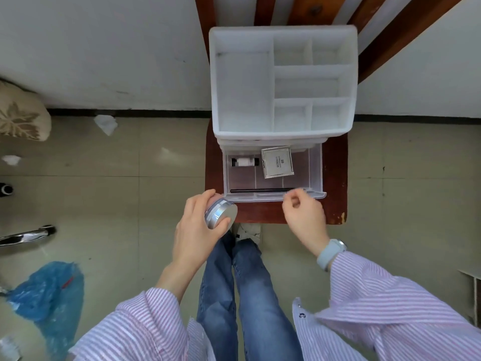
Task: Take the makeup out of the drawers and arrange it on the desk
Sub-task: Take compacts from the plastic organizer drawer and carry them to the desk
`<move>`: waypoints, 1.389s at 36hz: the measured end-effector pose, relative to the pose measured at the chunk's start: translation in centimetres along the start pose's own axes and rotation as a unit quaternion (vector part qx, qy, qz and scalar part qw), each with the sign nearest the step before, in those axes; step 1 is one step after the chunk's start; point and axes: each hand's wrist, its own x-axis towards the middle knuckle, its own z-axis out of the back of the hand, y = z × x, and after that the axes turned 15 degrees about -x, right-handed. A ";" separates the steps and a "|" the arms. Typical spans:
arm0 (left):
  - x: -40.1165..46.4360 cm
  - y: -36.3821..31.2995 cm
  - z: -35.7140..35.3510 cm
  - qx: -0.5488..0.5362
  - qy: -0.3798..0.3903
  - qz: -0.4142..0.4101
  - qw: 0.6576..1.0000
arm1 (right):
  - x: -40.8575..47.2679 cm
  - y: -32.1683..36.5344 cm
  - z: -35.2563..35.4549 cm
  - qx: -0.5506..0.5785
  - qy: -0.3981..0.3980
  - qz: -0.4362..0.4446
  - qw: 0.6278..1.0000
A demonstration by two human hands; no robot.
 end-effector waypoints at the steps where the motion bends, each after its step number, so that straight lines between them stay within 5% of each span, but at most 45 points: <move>1: 0.1 0.0 0.0 0.002 0.000 0.000 1.000 | 0.5 0.1 0.5 -0.048 -0.043 0.057 0.996; 3: 0.4 0.0 -0.1 0.006 0.002 -0.001 1.000 | 2.2 0.2 1.2 -0.148 -0.080 0.138 0.976; 7: 0.7 0.0 -0.2 0.004 0.001 0.000 1.000 | 5.2 0.6 1.1 -0.277 0.017 0.155 0.948; 17: 0.9 0.4 0.4 0.007 0.000 0.006 1.000 | 5.3 2.9 -1.0 -0.329 0.194 0.165 0.909; 30: 1.1 0.1 0.8 -0.009 -0.017 0.004 1.000 | 6.5 3.5 0.3 -0.277 0.265 0.195 0.903; 40: 0.9 0.4 1.6 -0.009 -0.033 0.010 0.999 | 4.8 4.9 -0.2 -0.346 0.086 0.272 0.894; 50: 0.3 1.6 2.9 0.004 -0.048 0.017 0.999 | 6.6 7.3 -2.7 -0.420 0.152 0.247 0.860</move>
